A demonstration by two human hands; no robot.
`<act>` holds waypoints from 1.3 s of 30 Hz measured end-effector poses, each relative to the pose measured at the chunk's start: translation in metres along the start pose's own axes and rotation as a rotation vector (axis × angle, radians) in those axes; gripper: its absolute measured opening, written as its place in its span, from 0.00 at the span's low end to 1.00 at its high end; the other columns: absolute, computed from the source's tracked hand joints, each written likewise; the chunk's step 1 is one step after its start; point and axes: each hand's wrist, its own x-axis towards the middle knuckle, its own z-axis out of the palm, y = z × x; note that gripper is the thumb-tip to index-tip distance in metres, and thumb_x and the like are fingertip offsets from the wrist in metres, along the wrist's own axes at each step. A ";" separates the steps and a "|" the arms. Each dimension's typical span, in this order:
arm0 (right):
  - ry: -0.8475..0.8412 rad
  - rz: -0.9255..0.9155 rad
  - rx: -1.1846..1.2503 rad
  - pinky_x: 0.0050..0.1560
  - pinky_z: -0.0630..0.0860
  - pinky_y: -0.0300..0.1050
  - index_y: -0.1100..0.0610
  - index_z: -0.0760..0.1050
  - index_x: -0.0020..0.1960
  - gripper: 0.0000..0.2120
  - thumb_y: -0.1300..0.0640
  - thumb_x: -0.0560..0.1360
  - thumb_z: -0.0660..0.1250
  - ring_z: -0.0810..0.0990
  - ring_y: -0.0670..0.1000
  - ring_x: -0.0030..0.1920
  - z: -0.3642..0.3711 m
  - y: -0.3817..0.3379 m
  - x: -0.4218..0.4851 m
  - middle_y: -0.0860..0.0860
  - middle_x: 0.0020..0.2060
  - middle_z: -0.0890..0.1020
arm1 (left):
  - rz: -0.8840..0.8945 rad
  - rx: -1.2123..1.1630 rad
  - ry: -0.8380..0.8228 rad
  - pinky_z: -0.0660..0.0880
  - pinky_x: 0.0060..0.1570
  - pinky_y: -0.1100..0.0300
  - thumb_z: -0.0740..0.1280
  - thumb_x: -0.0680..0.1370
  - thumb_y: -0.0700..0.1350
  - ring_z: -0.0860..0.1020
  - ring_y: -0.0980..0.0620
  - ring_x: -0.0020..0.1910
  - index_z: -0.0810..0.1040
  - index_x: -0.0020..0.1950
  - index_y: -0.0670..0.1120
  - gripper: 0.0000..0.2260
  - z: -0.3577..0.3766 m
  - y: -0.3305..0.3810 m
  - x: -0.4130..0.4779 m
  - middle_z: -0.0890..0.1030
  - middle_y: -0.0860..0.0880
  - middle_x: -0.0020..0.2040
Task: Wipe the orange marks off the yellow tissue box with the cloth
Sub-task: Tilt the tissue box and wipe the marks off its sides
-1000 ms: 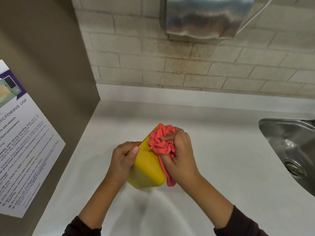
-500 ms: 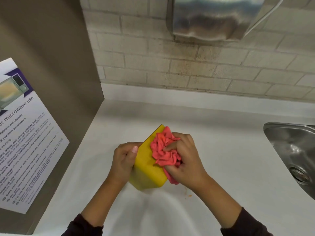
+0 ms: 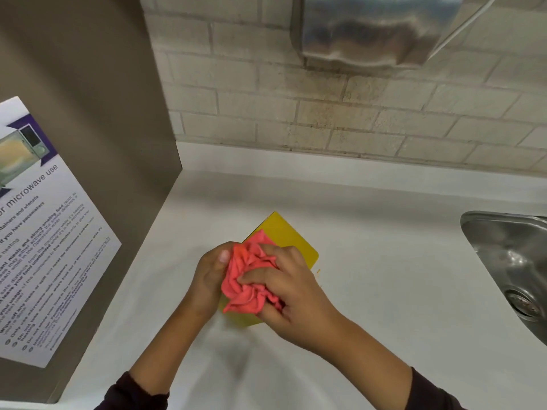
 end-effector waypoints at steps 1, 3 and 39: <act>-0.033 -0.018 -0.004 0.57 0.66 0.42 0.52 0.78 0.54 0.14 0.57 0.69 0.74 0.71 0.52 0.59 -0.003 0.001 -0.001 0.53 0.57 0.76 | 0.057 0.004 -0.004 0.77 0.43 0.45 0.62 0.70 0.65 0.80 0.42 0.43 0.81 0.43 0.49 0.21 0.000 -0.001 0.001 0.83 0.40 0.43; -0.098 -0.053 -0.004 0.56 0.67 0.43 0.53 0.81 0.52 0.13 0.55 0.68 0.76 0.71 0.51 0.58 -0.013 0.004 -0.004 0.56 0.56 0.77 | 0.149 0.038 -0.014 0.76 0.46 0.50 0.63 0.65 0.72 0.80 0.43 0.44 0.82 0.43 0.48 0.28 0.002 0.001 0.002 0.83 0.42 0.41; 0.518 0.452 0.467 0.53 0.72 0.34 0.46 0.74 0.47 0.12 0.59 0.67 0.64 0.78 0.42 0.51 -0.022 0.037 -0.044 0.39 0.48 0.78 | -0.043 0.327 -0.199 0.73 0.61 0.54 0.65 0.58 0.51 0.73 0.50 0.63 0.70 0.63 0.51 0.32 -0.027 0.011 -0.017 0.76 0.48 0.61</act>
